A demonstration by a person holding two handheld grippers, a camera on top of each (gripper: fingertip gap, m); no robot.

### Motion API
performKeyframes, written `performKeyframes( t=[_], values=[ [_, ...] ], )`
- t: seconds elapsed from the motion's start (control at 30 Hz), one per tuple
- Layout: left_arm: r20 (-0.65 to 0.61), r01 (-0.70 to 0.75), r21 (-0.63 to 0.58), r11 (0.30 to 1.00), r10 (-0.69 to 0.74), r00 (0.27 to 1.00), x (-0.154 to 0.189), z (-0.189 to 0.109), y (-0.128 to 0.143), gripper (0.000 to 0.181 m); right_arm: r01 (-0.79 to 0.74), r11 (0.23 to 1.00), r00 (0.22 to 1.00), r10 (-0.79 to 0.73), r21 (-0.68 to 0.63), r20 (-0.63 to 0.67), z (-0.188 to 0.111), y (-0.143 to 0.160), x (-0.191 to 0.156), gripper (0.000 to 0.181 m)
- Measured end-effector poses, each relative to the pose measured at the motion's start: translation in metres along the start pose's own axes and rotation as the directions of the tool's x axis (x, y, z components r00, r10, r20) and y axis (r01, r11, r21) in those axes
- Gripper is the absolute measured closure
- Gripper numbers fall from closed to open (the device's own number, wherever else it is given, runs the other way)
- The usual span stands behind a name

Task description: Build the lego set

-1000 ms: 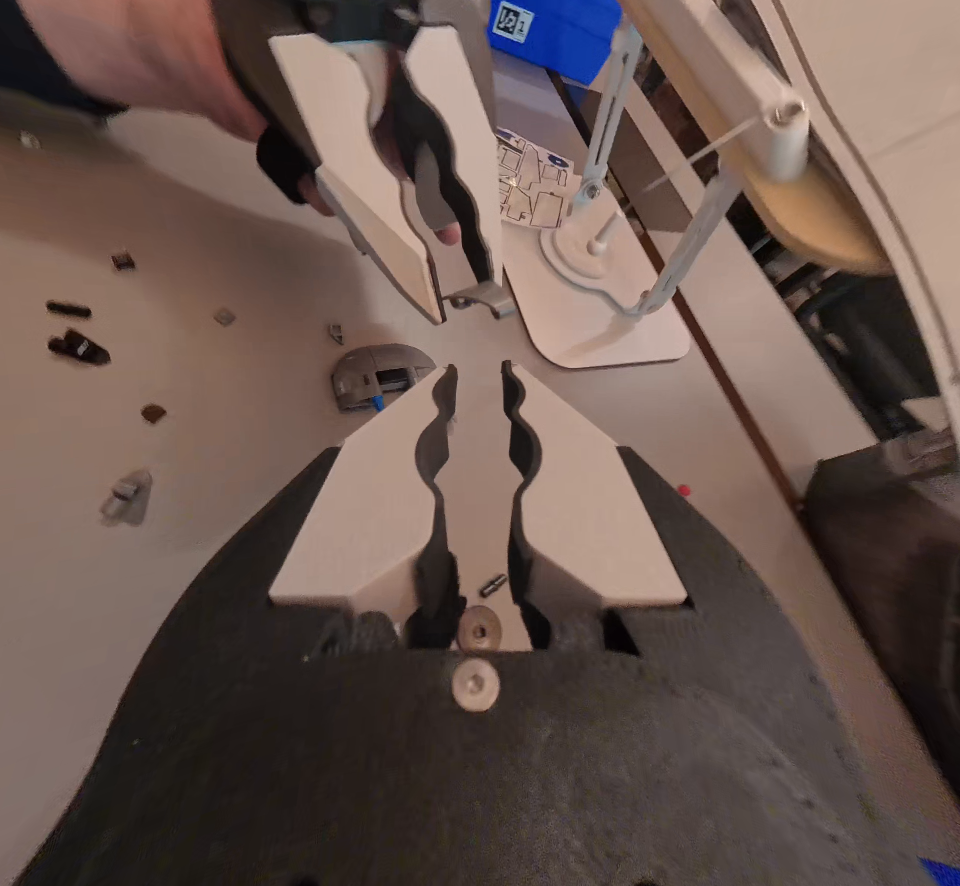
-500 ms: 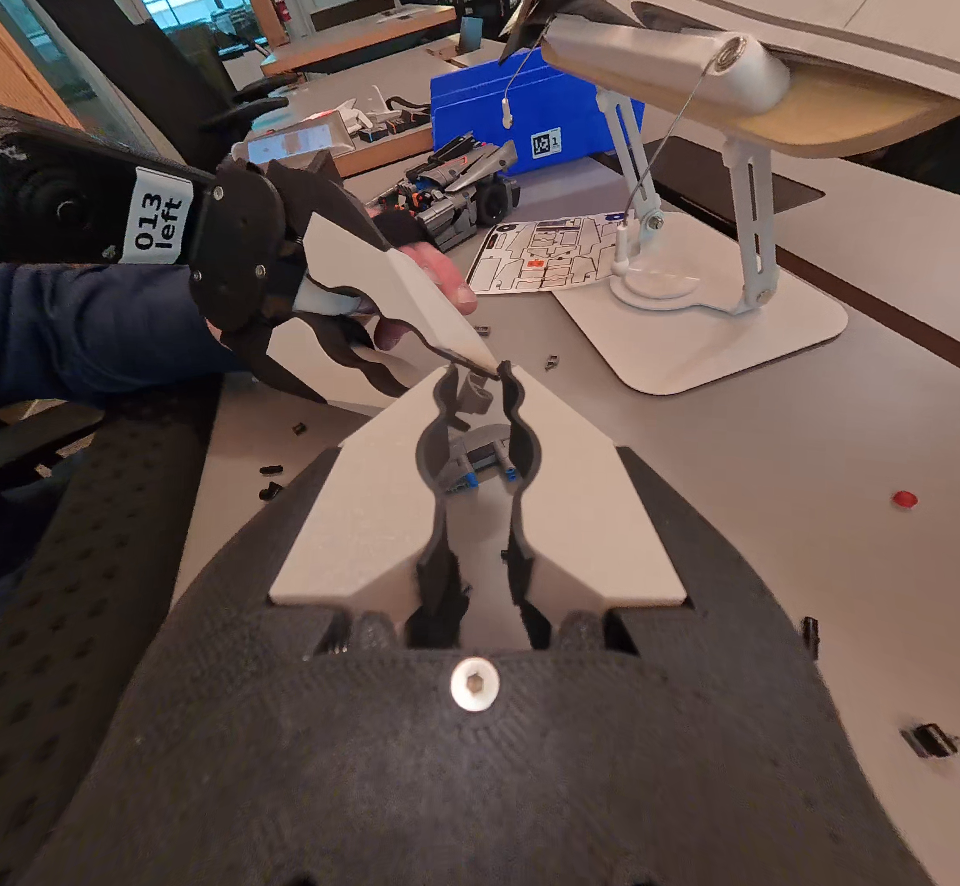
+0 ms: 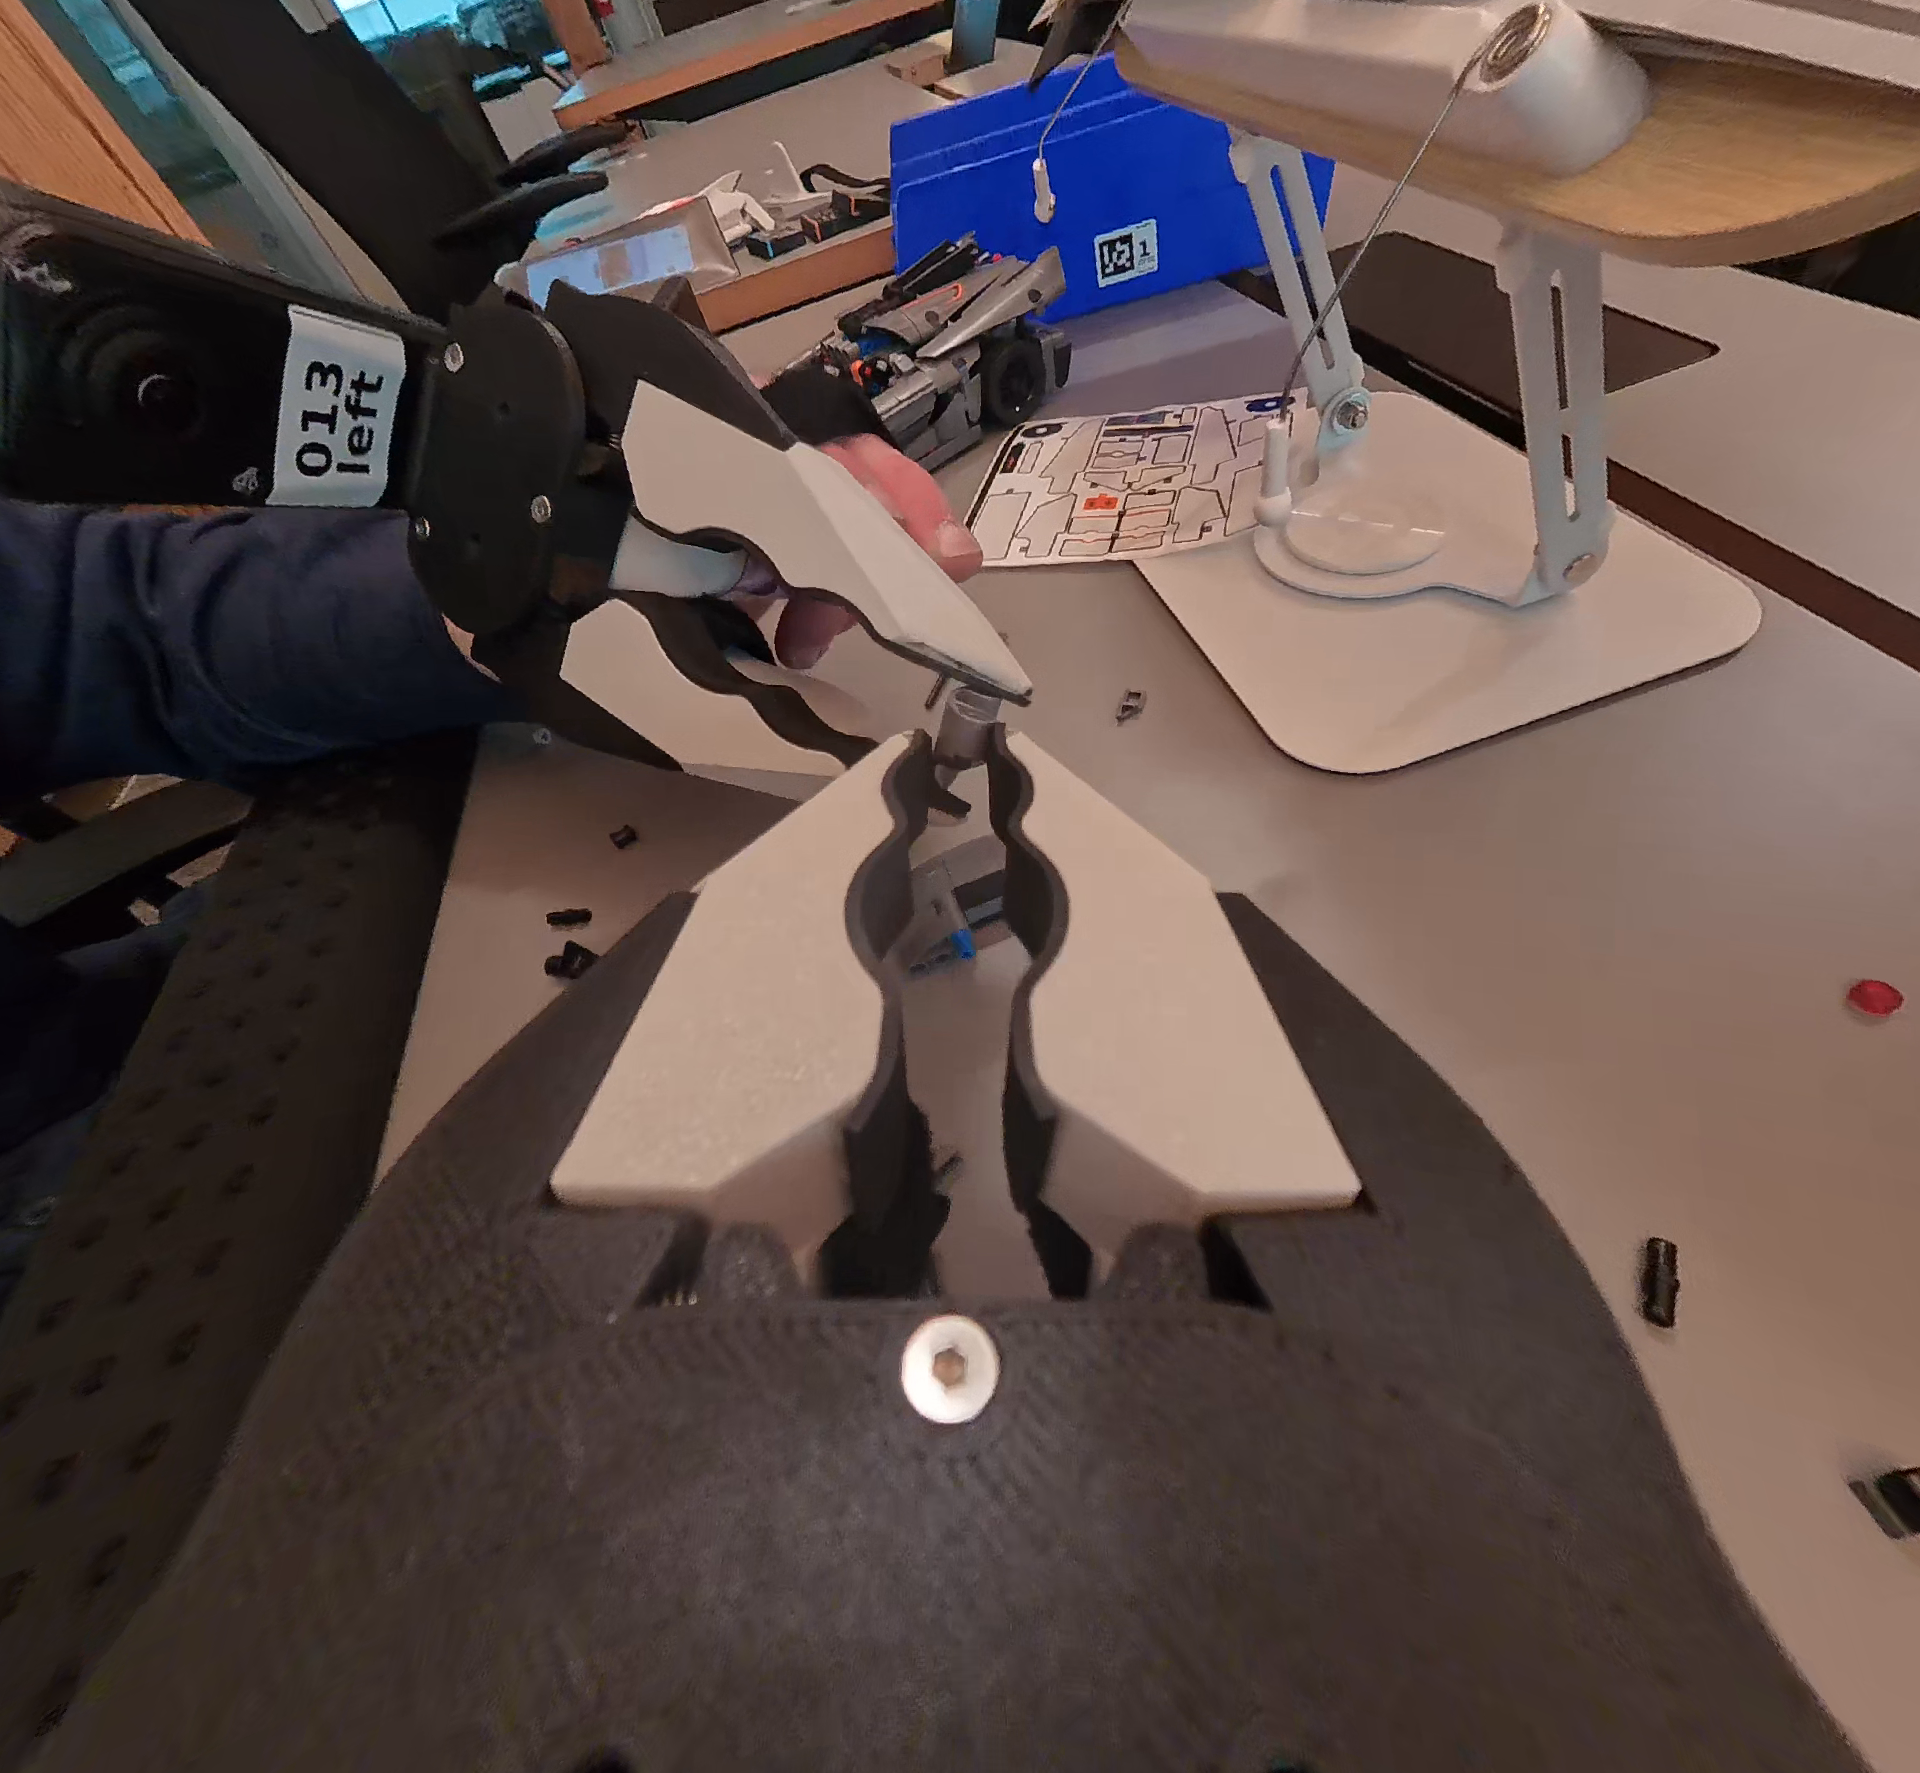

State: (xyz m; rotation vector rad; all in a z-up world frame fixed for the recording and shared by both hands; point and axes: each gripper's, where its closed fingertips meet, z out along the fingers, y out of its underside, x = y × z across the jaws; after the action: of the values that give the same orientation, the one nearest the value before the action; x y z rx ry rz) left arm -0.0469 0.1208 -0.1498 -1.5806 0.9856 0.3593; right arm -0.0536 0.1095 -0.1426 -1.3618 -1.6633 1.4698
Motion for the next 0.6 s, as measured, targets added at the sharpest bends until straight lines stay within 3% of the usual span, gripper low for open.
performKeyframes(
  t=[0.27,0.4,0.6],
  values=[
    [-0.013,-0.01,-0.005,1.0,0.01,1.0,0.0007,-0.0022,-0.001,0.161,0.015,1.0,1.0,-0.015,-0.007,0.002,-0.0026,0.0004,0.0003,0.175],
    [-0.04,-0.016,-0.005,1.0,0.016,0.999,0.0031,-0.0049,0.0023,0.177,0.012,1.0,1.0,-0.012,0.02,0.0,-0.0086,-0.0044,0.0024,0.181],
    [-0.05,-0.019,-0.007,1.0,0.018,0.999,0.0051,-0.0042,-0.0001,0.175,0.021,1.0,1.0,-0.021,-0.023,0.012,-0.0044,0.004,0.0008,0.181]
  ],
)
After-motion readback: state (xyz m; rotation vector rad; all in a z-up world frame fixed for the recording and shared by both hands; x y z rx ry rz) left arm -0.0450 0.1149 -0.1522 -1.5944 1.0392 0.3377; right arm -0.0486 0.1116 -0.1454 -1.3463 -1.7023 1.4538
